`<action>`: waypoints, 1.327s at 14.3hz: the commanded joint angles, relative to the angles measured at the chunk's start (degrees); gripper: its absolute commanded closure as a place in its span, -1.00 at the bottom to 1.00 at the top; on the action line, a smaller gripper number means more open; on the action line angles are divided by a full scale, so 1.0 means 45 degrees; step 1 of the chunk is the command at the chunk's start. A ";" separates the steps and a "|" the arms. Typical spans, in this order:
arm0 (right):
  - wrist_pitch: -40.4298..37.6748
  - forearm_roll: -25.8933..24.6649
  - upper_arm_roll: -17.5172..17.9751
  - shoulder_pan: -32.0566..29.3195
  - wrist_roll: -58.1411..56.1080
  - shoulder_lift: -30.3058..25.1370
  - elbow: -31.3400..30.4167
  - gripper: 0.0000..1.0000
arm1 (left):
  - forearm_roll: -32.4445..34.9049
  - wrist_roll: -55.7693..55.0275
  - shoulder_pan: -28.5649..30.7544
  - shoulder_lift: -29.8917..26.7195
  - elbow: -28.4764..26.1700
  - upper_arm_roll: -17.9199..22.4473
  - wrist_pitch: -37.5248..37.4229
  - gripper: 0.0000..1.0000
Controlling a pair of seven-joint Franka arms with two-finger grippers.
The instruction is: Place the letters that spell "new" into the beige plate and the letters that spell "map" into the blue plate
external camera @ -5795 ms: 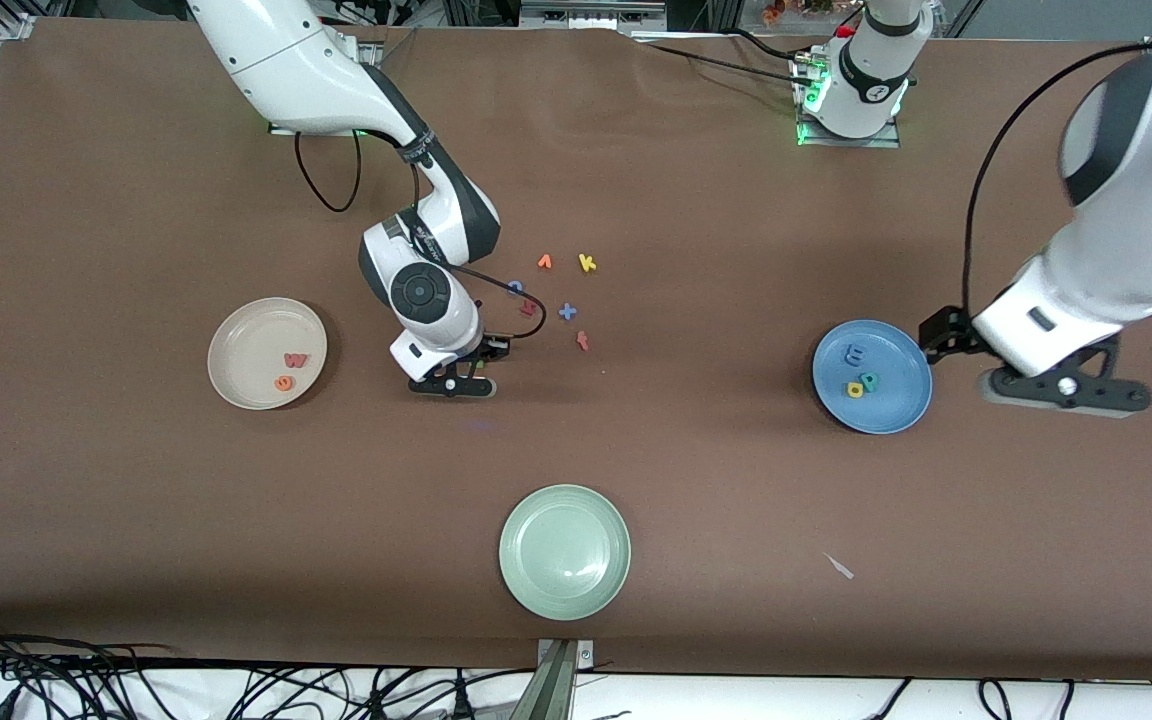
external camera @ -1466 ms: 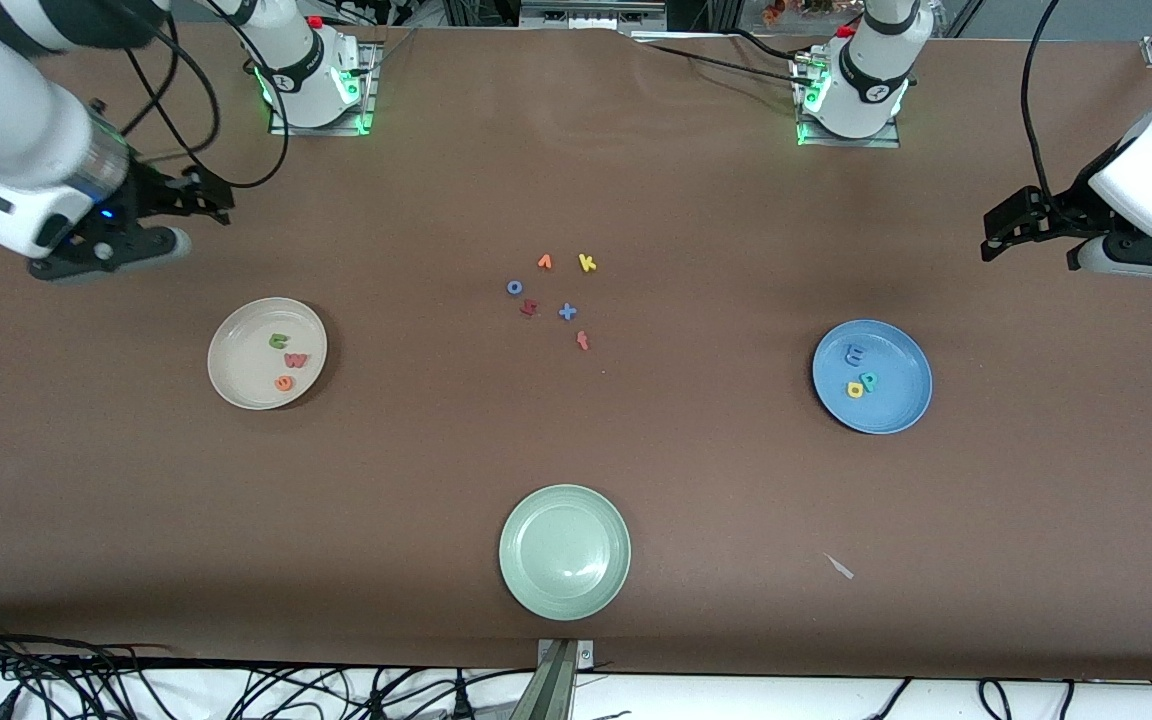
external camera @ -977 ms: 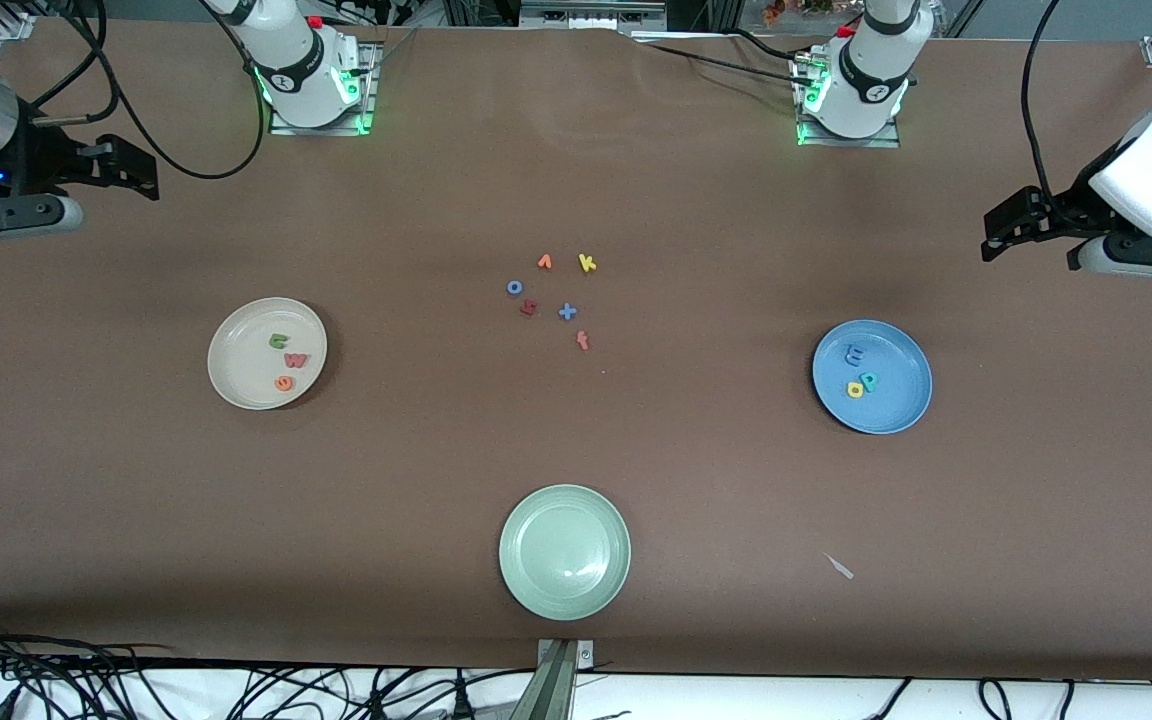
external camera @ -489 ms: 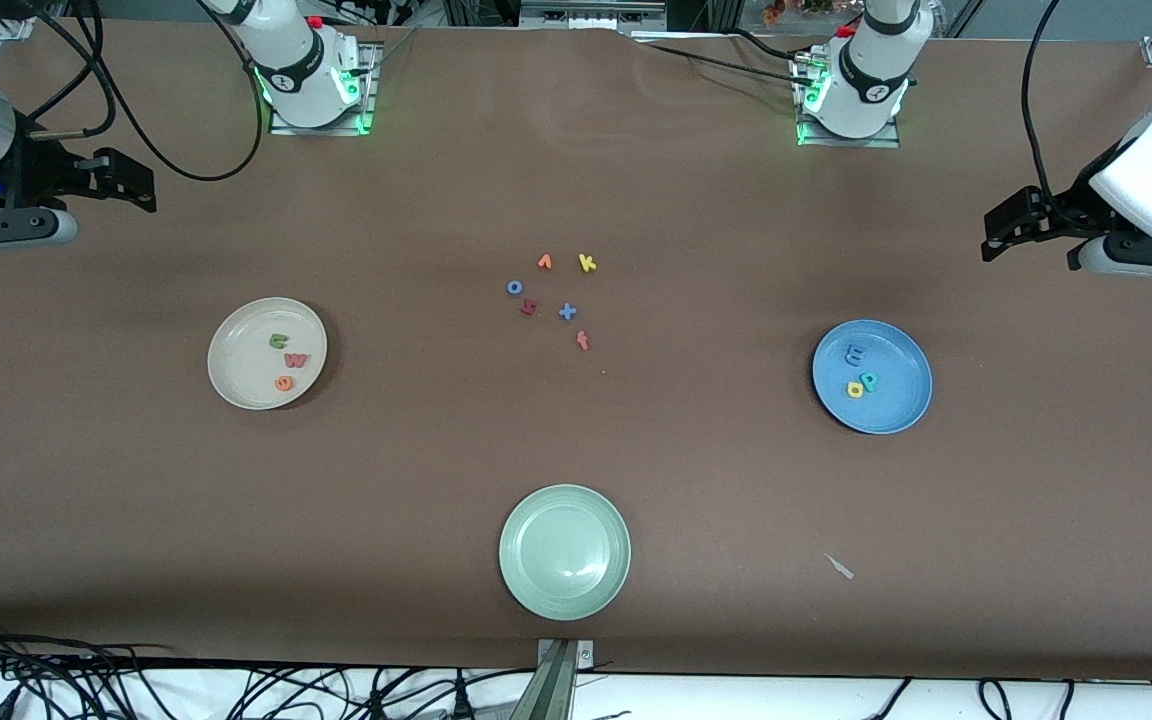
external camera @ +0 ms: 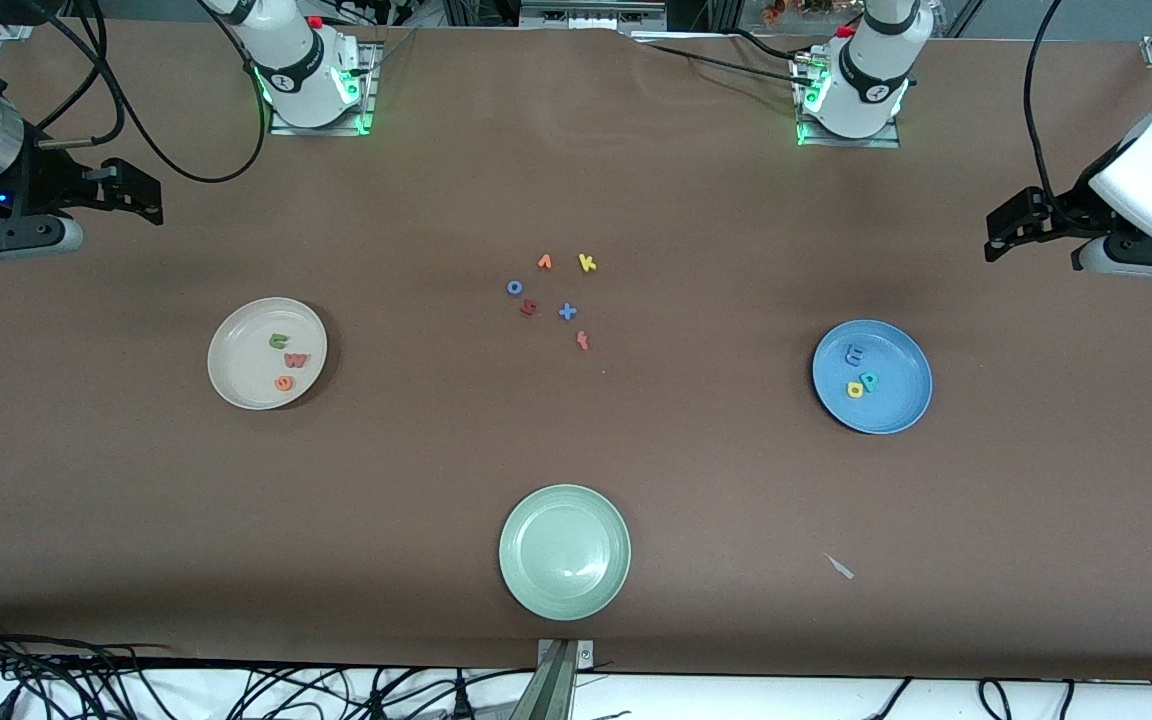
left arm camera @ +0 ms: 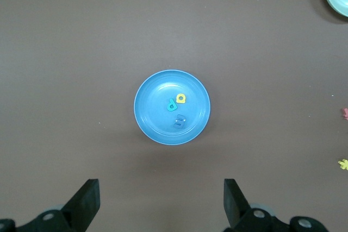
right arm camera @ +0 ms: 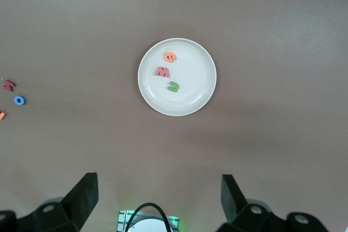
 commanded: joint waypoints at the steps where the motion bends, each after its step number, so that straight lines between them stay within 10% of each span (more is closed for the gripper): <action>1: -0.0042 0.0227 0.0054 -0.0055 0.0205 0.0173 0.0369 -1.00 | 0.0358 0.0283 -0.0149 -0.0058 0.0139 0.0048 -0.0150 -1.00; 19: -0.0061 0.0227 0.0718 -0.1148 0.0205 0.0310 0.0408 -1.00 | 0.0358 0.0283 -0.0129 -0.0058 0.0139 0.0068 -0.0150 -1.00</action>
